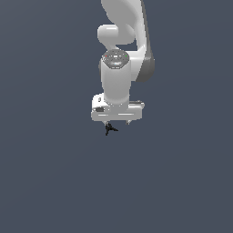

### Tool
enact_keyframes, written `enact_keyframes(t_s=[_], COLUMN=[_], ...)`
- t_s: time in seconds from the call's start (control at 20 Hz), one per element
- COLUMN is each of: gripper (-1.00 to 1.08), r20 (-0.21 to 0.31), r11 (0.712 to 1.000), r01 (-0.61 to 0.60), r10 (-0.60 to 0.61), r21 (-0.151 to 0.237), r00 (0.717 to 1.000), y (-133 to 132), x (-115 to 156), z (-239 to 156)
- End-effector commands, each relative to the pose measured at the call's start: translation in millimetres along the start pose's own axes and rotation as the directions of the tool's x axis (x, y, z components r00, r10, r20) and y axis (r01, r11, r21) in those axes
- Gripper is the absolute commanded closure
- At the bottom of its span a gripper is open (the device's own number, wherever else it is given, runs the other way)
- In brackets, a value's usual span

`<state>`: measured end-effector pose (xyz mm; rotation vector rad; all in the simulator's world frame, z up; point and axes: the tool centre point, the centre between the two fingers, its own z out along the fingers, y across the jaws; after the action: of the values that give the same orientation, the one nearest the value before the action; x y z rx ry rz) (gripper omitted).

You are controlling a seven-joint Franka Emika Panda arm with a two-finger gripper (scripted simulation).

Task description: Pick up the object and move it to a goal position.

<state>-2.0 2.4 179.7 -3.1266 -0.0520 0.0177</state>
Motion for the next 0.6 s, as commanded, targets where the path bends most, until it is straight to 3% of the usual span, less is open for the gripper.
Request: enact_keyframes(t_s=[0.0,0.55], gripper=[-0.92,-0.92], r20=[0.000,-0.002], r11=[1.000,0.981], r01=[0.018,0.192], r10=[-0.018,-0.192], r21=[-0.002,-0.013], r00=[1.000,0.981], y=[2.8,24.3], x=[-2.7,-30.3], z=[5.9,56.2])
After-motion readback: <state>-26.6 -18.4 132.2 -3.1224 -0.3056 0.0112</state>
